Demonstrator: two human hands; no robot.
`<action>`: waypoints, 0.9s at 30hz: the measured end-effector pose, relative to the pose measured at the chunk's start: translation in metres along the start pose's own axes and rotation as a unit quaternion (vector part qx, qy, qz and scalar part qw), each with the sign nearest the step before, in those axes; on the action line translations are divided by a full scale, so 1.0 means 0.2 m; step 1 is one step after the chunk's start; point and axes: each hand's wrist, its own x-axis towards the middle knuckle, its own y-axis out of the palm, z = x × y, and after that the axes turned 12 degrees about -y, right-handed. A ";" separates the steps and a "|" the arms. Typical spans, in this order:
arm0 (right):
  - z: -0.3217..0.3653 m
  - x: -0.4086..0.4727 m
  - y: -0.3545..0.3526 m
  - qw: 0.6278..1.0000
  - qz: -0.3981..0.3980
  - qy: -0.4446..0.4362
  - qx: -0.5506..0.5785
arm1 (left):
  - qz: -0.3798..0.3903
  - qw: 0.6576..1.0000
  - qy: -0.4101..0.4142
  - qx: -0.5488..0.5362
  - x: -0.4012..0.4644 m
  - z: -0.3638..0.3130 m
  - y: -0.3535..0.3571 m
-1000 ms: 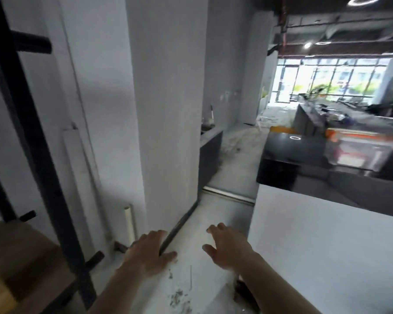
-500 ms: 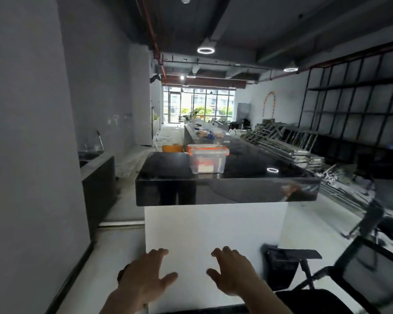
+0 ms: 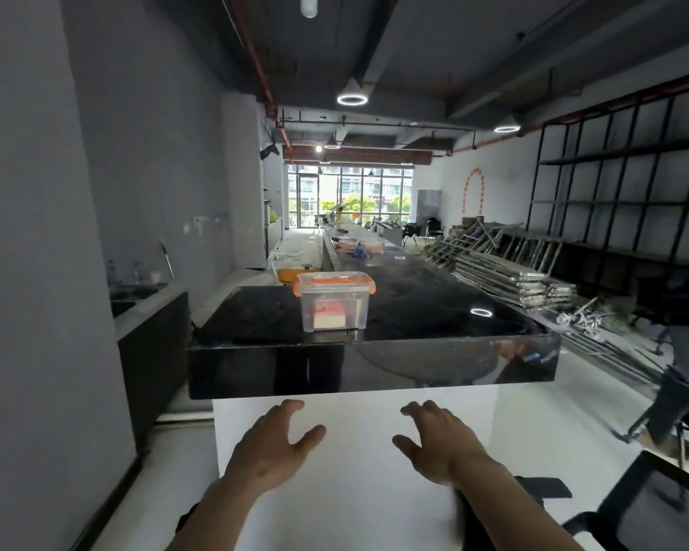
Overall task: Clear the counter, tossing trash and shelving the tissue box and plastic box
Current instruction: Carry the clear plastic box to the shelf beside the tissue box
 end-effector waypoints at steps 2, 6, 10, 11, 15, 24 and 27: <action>-0.04 0.11 -0.02 1.000 -0.019 -0.007 0.011 | 0.005 0.994 -0.027 -0.101 0.11 -0.05 0.01; -0.11 0.38 -0.06 0.998 -0.055 -0.018 0.039 | 0.003 0.969 -0.053 -0.240 0.38 -0.14 0.02; -0.19 0.71 -0.08 0.989 -0.088 0.004 0.122 | -0.009 0.948 -0.057 -0.312 0.71 -0.19 -0.01; -0.20 0.80 -0.08 0.983 -0.101 0.010 0.156 | -0.013 0.944 -0.062 -0.324 0.79 -0.19 -0.02; -0.19 1.17 -0.12 0.925 -0.157 0.071 0.340 | -0.014 0.919 -0.082 -0.385 1.15 -0.20 -0.10; -0.28 1.82 -0.16 0.786 -0.249 0.187 0.534 | -0.027 0.861 -0.132 -0.490 1.82 -0.22 -0.21; -0.33 1.96 -0.16 0.776 -0.255 0.187 0.546 | -0.014 0.852 -0.152 -0.500 1.94 -0.25 -0.19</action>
